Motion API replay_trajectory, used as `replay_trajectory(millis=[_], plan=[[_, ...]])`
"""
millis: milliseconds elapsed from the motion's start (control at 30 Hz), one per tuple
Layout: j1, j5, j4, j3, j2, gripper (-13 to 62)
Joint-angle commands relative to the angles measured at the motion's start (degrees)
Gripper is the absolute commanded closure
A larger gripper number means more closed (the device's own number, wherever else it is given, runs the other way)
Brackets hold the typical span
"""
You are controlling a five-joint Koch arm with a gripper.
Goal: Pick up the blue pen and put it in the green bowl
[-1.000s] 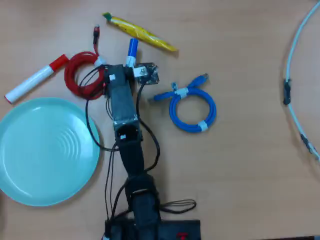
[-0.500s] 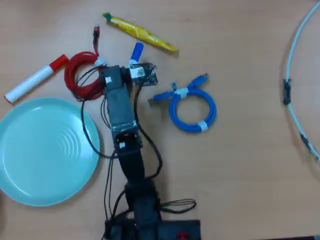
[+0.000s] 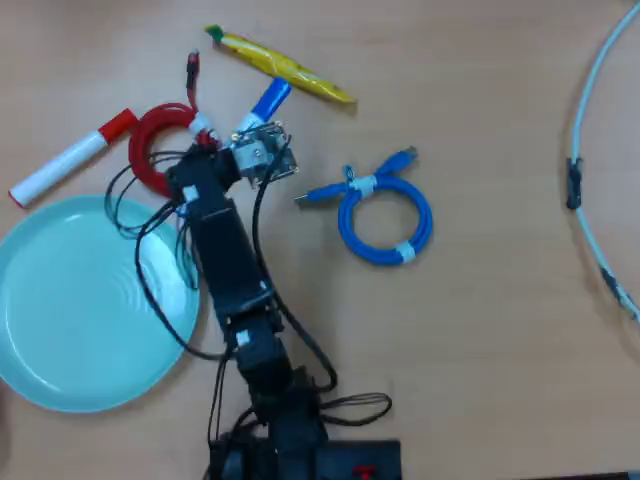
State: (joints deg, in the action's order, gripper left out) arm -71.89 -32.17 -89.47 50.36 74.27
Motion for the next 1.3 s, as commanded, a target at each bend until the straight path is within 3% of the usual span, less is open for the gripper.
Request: replay_trajectory(millis=[0, 600, 1100, 1267], plan=[[1.2, 7.4, -0.2, -3.2, 6.8, 57.0], [25.0, 41.3, -0.2, -2.8, 8.5, 57.0], [39.6, 43.8, 4.7, -2.6, 3.0, 56.5], [42.7, 43.9, 6.9, -1.8, -1.8, 51.2]])
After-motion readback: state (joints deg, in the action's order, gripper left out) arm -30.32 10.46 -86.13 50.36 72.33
